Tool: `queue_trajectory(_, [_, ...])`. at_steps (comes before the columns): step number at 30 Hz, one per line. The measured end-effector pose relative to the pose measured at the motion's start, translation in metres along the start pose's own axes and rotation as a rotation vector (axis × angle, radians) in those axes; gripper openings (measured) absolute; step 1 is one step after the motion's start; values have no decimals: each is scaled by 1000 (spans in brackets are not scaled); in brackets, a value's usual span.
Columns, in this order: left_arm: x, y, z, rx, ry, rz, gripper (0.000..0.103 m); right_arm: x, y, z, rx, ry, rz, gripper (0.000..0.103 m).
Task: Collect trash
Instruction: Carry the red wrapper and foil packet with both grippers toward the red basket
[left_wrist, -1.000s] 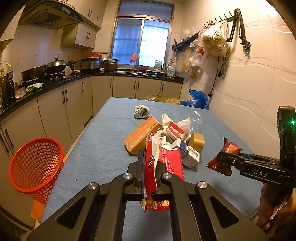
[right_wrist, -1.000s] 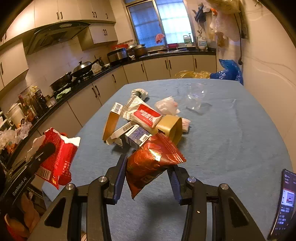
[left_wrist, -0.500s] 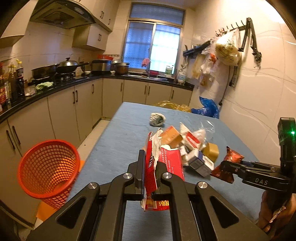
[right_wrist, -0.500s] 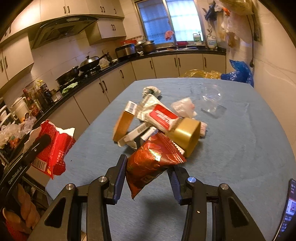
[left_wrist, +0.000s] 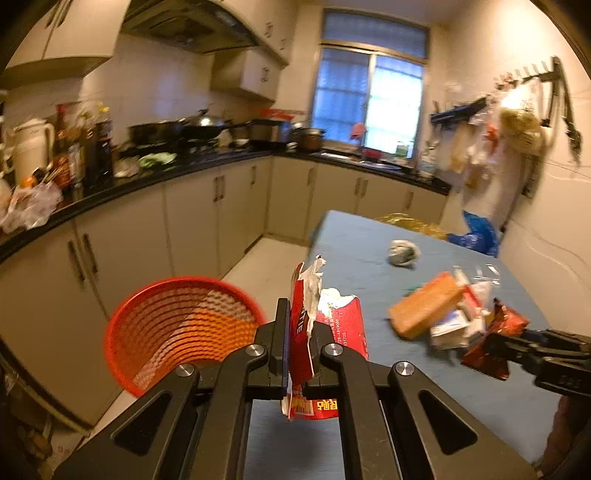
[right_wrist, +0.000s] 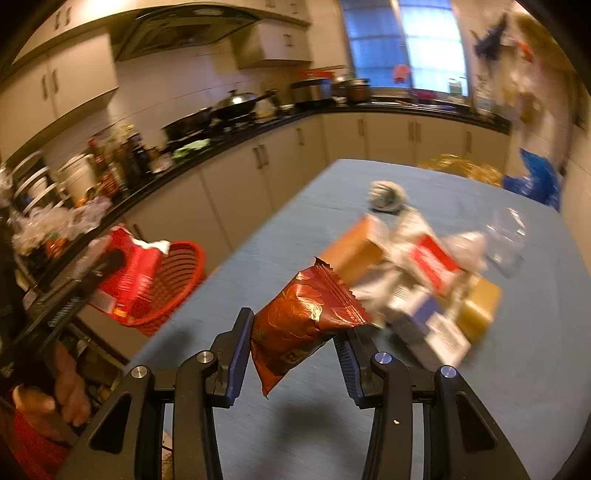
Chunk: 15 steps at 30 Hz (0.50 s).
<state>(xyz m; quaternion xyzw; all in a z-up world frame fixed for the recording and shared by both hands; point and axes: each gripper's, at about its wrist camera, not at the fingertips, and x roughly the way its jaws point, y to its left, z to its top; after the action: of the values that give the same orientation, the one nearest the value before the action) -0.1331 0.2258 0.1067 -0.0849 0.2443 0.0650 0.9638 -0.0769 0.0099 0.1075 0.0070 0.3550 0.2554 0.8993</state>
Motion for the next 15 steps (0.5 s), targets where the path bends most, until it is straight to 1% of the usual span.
queue_trajectory(4, [7, 29, -1, -22, 17, 55, 4, 19, 26, 13, -43, 14, 58, 47])
queue_trajectory(8, [7, 57, -1, -53, 18, 91, 4, 45, 60, 26, -102, 40, 118, 47])
queue_trajectory(11, [11, 75, -1, -69, 24, 119, 4, 59, 79, 30, -127, 61, 146, 47])
queue_trajectory(15, [19, 87, -2, -76, 39, 144, 4, 84, 102, 40, -143, 93, 180, 47])
